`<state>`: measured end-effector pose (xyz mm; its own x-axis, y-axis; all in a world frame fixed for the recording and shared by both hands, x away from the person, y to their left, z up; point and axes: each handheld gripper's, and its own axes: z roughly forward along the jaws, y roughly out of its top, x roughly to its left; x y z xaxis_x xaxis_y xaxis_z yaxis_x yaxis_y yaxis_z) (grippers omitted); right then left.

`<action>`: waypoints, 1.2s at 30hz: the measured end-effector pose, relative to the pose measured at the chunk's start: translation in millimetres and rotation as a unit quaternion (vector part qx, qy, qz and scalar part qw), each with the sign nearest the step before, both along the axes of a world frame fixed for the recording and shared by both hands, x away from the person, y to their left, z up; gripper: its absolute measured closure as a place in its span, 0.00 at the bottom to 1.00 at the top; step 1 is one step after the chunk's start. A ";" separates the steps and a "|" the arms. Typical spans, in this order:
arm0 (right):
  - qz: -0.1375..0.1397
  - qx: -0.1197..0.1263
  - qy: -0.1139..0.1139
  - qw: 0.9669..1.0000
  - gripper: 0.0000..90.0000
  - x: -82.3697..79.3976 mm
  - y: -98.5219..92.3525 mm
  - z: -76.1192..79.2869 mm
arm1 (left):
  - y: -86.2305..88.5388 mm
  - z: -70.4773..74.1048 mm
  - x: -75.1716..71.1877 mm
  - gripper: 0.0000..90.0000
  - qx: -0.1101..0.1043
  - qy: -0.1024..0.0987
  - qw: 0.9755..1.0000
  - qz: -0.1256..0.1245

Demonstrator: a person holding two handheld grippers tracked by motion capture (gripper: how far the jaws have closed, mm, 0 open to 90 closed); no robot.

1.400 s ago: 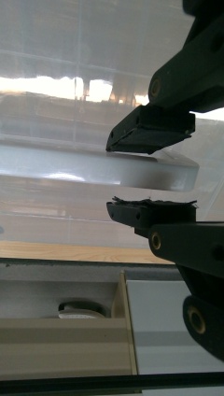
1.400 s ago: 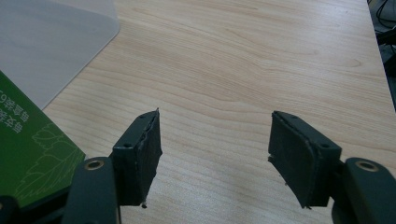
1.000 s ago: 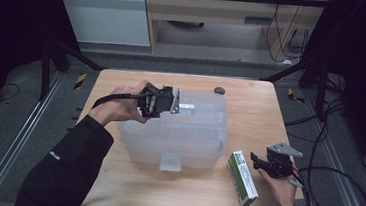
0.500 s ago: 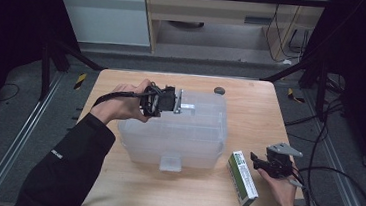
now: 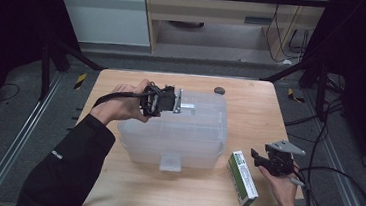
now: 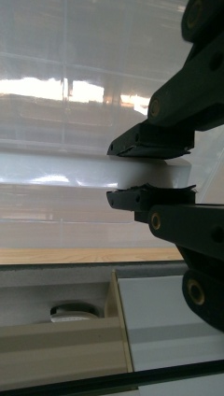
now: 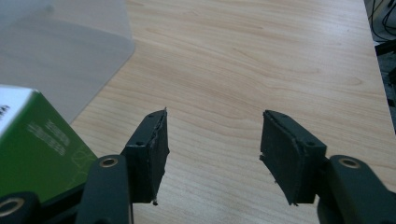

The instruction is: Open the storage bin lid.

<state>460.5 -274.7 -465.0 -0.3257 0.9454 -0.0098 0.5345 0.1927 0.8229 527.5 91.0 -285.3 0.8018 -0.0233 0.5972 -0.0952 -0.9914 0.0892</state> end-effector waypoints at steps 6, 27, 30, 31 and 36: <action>0.006 0.009 -0.014 1.000 0.52 -2.9 2.5 13.2 | -0.2 2.0 1.3 0.84 -0.006 -0.005 1.000 0.007; 0.082 0.047 -0.027 0.995 0.77 -18.6 34.4 67.8 | 1.9 10.0 9.1 0.82 -0.028 -0.012 0.999 0.034; 0.092 0.050 -0.028 0.994 0.82 -19.9 39.4 72.3 | 2.2 10.7 10.0 0.82 -0.031 -0.015 0.999 0.035; 0.093 0.049 -0.026 0.994 0.83 -20.0 40.9 73.6 | 2.3 10.8 10.3 0.82 -0.032 -0.016 0.999 0.035; 0.104 0.055 -0.025 0.993 0.92 -19.9 46.4 76.4 | 2.3 11.9 11.7 0.81 -0.038 -0.019 0.998 0.041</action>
<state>440.5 -228.3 -388.6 -0.5157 0.8540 0.0686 0.4511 0.2026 0.8692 539.2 93.3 -273.4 0.7763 0.0875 0.6242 -0.0197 -0.9865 0.1627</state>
